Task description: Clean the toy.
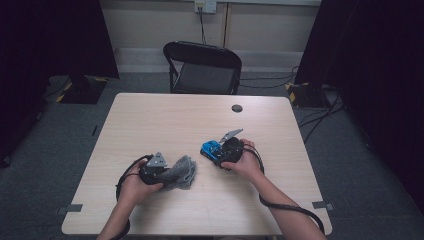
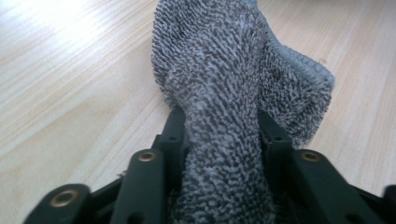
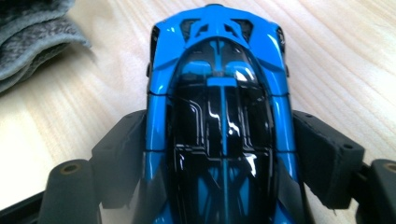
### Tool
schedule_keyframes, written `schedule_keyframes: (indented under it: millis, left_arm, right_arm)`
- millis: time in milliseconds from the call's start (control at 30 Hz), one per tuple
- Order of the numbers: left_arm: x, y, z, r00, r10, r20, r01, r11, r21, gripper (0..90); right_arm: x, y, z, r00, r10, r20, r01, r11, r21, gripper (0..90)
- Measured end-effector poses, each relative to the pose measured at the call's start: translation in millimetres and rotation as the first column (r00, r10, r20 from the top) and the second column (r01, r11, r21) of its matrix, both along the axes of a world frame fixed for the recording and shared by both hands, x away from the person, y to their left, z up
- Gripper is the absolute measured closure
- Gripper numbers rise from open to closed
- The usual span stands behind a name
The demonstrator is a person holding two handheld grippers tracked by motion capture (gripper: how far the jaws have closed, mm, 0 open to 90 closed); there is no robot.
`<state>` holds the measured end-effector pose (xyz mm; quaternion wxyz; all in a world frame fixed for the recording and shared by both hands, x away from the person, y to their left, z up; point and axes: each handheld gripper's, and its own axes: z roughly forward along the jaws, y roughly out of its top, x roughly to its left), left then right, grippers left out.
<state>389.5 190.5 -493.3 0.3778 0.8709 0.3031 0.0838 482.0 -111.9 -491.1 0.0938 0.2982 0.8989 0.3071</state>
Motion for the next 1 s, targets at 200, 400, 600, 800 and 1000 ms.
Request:
schedule_keyframes:
  millis: [200, 400, 600, 800, 1000]
  left_arm:
    - [1.0, 2.0, -0.6, 1.0, 0.0, -0.01, -0.001, 0.9998, -0.018, 63.8]
    - [3.6, 6.3, 0.2, 0.9979, 0.044, -0.047, -0.046, 0.9973, -0.057, 66.6]
    - [5.3, 7.6, 3.0, 0.9955, 0.083, -0.046, -0.085, 0.9951, -0.05, 67.9]
    - [7.7, 18.7, 9.1, 0.9852, 0.17, -0.027, -0.171, 0.9819, -0.08, 68.5]
    - [8.4, 21.7, 10.0, 0.9756, 0.218, -0.022, -0.219, 0.9699, -0.105, 68.4]
  right_arm:
    - [-0.3, 4.2, 2.0, 0.9995, -0.031, -0.01, 0.031, 0.999, -0.021, 25.8]
    - [-1.0, 2.9, 1.5, 0.9996, -0.029, -0.004, 0.029, 1.0, -0.009, 26.1]
    - [-1.2, 3.0, 2.4, 0.9994, -0.034, -0.01, 0.033, 0.999, -0.015, 26.2]
    - [-1.5, -2.3, 7.2, 0.9992, -0.036, -0.017, 0.036, 0.999, 0.008, 28.3]
    - [-2.4, -6.9, 10.4, 0.9986, -0.046, -0.025, 0.047, 0.999, 0.011, 28.3]
